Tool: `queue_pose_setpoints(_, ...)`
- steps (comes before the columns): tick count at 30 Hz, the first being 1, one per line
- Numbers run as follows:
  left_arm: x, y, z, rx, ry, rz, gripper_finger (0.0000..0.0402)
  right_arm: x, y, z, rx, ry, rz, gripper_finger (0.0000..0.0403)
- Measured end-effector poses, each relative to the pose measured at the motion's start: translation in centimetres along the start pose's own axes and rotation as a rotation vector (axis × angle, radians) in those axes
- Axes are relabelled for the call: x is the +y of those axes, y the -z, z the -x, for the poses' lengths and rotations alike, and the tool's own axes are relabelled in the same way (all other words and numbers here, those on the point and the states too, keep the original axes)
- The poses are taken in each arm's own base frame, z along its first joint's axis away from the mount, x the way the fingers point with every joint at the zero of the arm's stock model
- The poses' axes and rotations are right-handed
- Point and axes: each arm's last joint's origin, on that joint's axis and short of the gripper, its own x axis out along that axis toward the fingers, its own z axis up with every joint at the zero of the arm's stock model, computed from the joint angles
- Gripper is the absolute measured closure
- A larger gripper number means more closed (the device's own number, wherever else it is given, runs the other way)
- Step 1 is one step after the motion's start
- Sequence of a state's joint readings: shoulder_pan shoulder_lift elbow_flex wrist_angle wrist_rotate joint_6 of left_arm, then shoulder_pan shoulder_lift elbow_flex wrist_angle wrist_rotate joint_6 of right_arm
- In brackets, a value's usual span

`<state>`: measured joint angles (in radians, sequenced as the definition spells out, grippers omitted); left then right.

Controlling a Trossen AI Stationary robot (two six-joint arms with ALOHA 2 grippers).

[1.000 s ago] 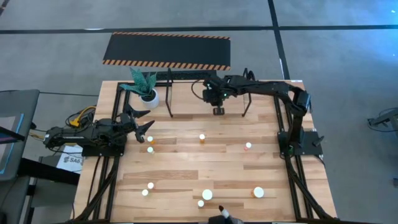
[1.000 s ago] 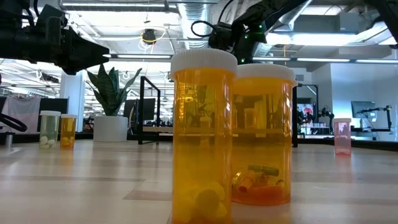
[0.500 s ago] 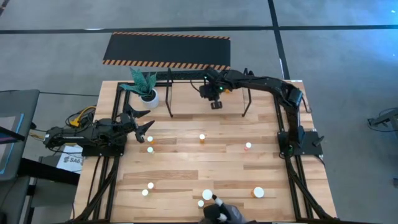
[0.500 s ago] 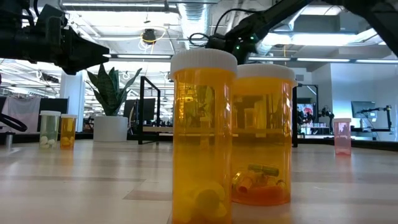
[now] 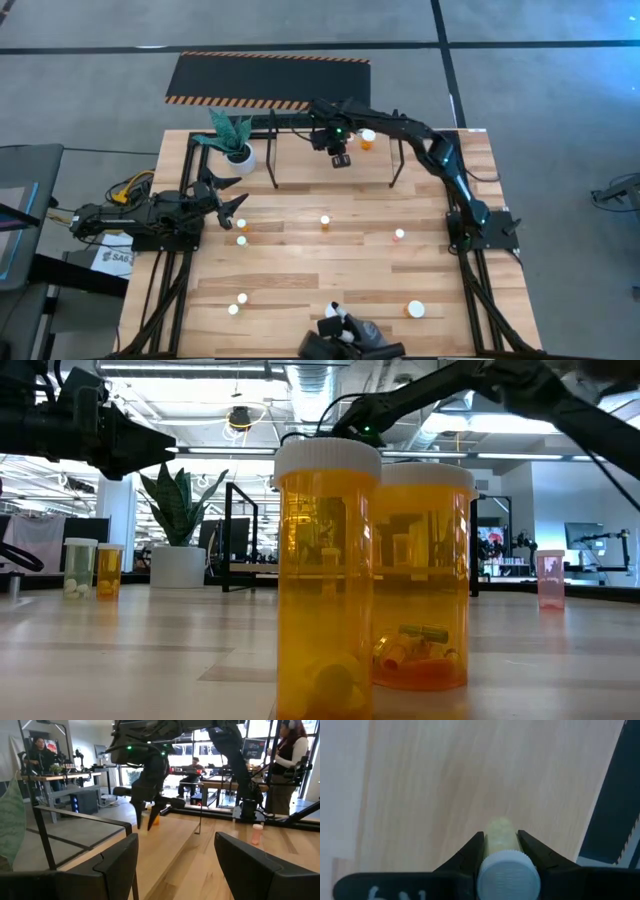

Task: Pick and place medicine bottles onto shelf by color
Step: Put the top right small yellow pill bottle on the shelf

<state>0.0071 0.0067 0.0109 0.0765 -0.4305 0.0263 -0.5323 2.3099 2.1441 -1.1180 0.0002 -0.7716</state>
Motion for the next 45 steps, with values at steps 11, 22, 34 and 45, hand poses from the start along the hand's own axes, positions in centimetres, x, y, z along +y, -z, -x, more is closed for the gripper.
queue_pose_setpoints(11, 0.0, 0.0, 0.0, 0.001, 0.000, -0.001, 0.0152, -1.5, 0.1, -0.7, 0.028, -0.019, -0.015, 0.0283)
queue_pose_setpoints(22, 0.0, 0.0, 0.0, 0.000, 0.000, 0.000, 0.0152, -2.4, 1.2, -0.7, 0.026, -0.036, -0.035, 0.0279)
queue_pose_setpoints(34, 0.0, 0.0, 0.0, 0.001, 0.001, 0.000, 0.0152, -2.3, 1.2, -1.2, 0.021, -0.044, -0.021, 0.0278)
queue_pose_setpoints(45, 0.0, 0.0, 0.0, 0.000, 0.001, 0.000, 0.0152, -2.4, 1.2, -1.9, 0.018, -0.047, -0.015, 0.0278)
